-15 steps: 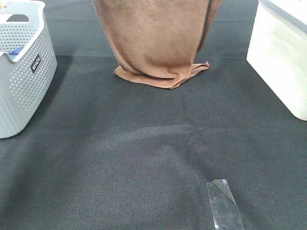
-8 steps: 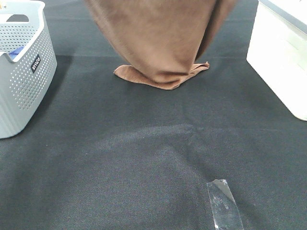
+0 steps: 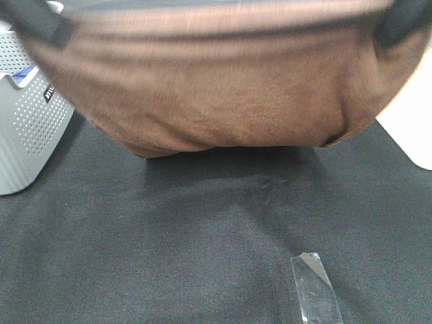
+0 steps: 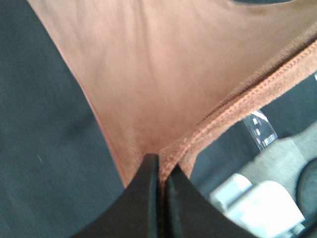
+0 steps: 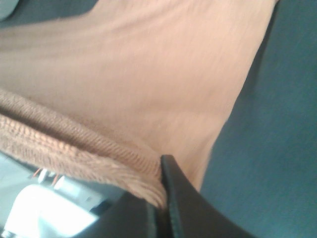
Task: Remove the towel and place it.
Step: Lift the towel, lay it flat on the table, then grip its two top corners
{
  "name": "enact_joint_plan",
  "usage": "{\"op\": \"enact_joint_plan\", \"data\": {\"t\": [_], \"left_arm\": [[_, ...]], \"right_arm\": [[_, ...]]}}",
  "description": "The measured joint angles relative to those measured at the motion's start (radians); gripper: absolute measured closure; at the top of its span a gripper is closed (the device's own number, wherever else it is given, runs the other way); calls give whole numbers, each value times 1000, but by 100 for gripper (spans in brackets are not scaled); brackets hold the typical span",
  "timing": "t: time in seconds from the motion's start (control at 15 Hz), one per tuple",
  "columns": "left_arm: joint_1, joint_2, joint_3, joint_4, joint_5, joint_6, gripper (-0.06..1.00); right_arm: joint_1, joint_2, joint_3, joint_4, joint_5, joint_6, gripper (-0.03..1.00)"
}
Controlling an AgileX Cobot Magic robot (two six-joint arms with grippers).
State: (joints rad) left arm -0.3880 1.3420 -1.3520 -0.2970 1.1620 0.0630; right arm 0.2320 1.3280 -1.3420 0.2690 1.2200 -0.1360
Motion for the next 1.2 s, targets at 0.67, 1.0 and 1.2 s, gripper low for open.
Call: {"op": "enact_joint_plan", "data": {"t": [0.67, 1.0, 1.2], "left_arm": [[-3, -296, 402, -214, -19, -51, 94], [-2, -296, 558, -312, -19, -42, 94], [-2, -274, 611, -328, -20, -42, 94]], "right_arm": [[0, -283, 374, 55, -1, 2, 96], [0, -319, 541, 55, -3, 2, 96], [0, -269, 586, 63, -3, 2, 96]]}}
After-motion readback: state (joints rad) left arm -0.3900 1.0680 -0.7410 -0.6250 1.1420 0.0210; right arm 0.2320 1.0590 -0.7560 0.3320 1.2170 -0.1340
